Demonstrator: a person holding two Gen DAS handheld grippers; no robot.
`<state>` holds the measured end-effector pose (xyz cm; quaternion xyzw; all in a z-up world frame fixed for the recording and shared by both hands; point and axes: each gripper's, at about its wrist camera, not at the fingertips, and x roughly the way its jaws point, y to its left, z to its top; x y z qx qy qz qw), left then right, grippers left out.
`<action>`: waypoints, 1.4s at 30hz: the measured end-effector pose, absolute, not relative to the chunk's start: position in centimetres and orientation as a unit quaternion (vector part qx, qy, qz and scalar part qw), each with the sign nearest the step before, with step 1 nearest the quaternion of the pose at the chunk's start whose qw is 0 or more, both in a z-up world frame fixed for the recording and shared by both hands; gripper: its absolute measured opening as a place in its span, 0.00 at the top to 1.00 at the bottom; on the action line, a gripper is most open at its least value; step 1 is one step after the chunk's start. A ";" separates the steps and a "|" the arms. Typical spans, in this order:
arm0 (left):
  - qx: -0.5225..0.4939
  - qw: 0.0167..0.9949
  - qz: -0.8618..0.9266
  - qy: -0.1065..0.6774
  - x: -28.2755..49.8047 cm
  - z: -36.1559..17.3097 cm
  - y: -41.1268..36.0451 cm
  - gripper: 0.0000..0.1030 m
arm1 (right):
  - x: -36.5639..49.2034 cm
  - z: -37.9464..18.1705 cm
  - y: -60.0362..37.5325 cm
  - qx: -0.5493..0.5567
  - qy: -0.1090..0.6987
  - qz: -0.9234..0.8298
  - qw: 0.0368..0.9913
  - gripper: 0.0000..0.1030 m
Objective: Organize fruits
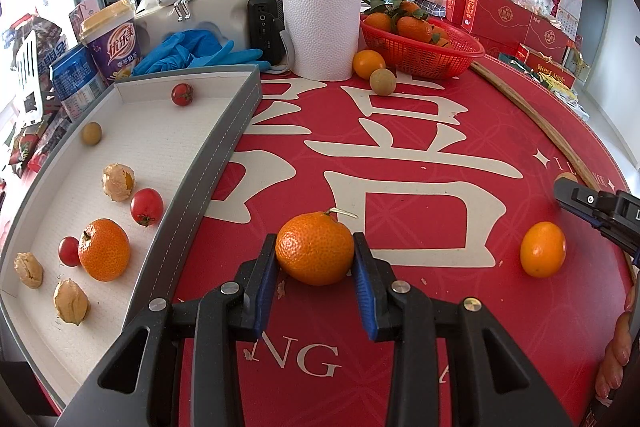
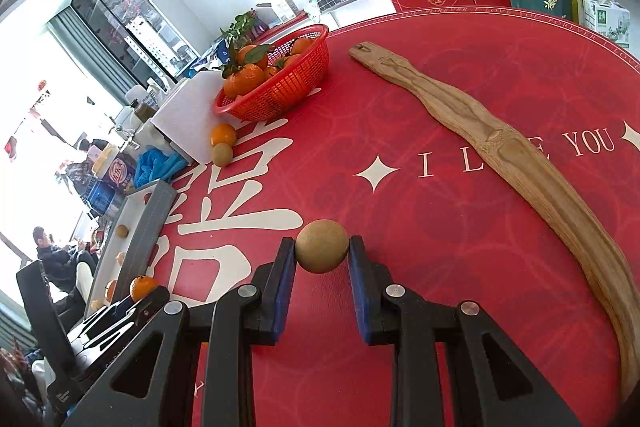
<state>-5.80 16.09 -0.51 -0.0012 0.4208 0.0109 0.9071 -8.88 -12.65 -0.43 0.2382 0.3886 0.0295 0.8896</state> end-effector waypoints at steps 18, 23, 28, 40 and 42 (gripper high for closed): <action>-0.002 0.907 0.011 0.421 -5.8 -0.5 16.1 0.63 | -8.9 -0.4 -12.6 0.238 0.388 0.029 0.890 0.73; -0.002 0.907 0.011 0.421 -5.9 -0.5 16.1 0.63 | -8.9 -0.5 -12.6 0.237 0.389 0.029 0.890 0.73; -0.002 0.907 0.011 0.421 -5.9 -0.5 16.1 0.63 | -8.8 -0.2 -12.3 0.227 0.393 0.021 0.891 0.73; -0.021 0.907 -0.008 0.420 -6.7 0.7 17.0 0.63 | -8.7 1.4 -11.8 0.221 0.399 0.021 0.890 0.73; -0.024 0.910 -0.010 0.414 -6.9 1.3 17.3 0.63 | -8.5 2.0 -11.2 0.214 0.398 0.026 0.892 0.73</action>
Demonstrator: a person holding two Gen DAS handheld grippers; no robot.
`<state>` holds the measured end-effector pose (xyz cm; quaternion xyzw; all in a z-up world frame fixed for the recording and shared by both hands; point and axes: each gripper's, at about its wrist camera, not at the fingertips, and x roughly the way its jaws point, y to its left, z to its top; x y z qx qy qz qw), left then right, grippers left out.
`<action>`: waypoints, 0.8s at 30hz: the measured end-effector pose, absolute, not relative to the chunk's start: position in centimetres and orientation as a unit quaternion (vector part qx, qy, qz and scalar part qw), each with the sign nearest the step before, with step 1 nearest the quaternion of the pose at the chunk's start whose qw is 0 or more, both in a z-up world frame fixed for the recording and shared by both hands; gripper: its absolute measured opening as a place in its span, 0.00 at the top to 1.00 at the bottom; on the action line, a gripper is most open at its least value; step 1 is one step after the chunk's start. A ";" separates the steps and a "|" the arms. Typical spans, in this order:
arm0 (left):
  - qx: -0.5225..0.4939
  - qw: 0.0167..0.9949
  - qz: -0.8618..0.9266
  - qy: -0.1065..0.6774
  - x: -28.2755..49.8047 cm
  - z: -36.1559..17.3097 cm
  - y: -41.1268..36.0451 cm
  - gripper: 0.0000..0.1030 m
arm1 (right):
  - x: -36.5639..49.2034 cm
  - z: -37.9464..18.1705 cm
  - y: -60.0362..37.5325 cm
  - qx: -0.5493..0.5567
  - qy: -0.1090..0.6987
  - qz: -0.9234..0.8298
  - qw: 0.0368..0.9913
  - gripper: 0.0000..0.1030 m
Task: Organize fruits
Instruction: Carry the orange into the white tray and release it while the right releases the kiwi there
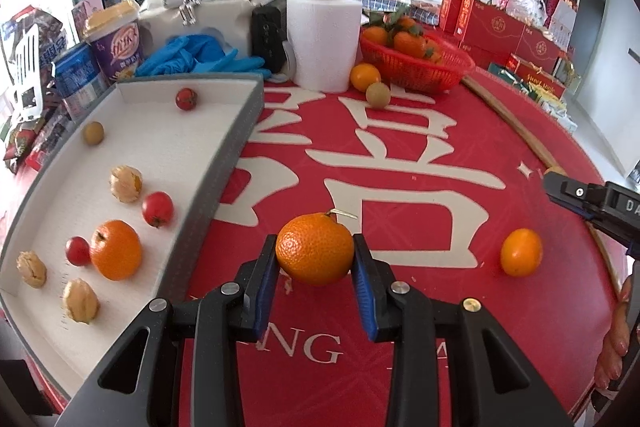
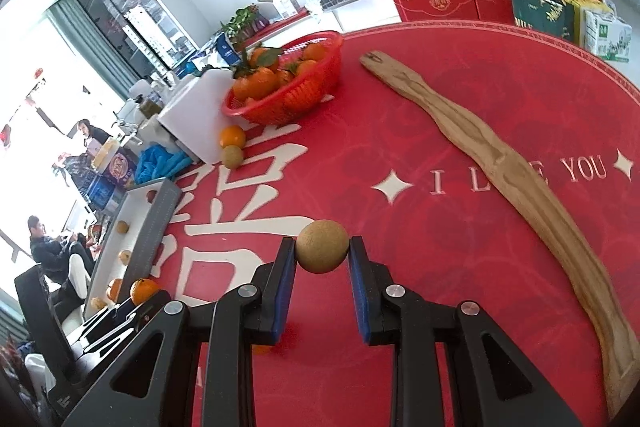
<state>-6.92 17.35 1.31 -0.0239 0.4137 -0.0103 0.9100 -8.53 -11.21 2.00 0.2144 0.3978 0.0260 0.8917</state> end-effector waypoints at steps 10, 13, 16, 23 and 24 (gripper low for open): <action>-0.043 0.923 0.006 0.383 -7.5 4.0 21.2 0.63 | -6.9 4.3 -6.5 0.178 0.400 0.060 0.897 0.73; -0.054 0.925 0.021 0.375 -7.5 4.4 23.2 0.63 | -6.3 4.8 -4.6 0.167 0.401 0.075 0.897 0.73; -0.063 0.926 0.037 0.369 -7.4 4.6 25.3 0.63 | -5.5 5.1 -2.6 0.156 0.407 0.091 0.895 0.73; -0.084 0.922 0.084 0.367 -7.5 3.9 30.7 0.63 | -3.7 5.4 3.1 0.122 0.422 0.130 0.889 0.73; -0.086 0.921 0.088 0.368 -7.6 3.7 31.2 0.63 | -3.4 5.5 4.1 0.114 0.424 0.137 0.888 0.73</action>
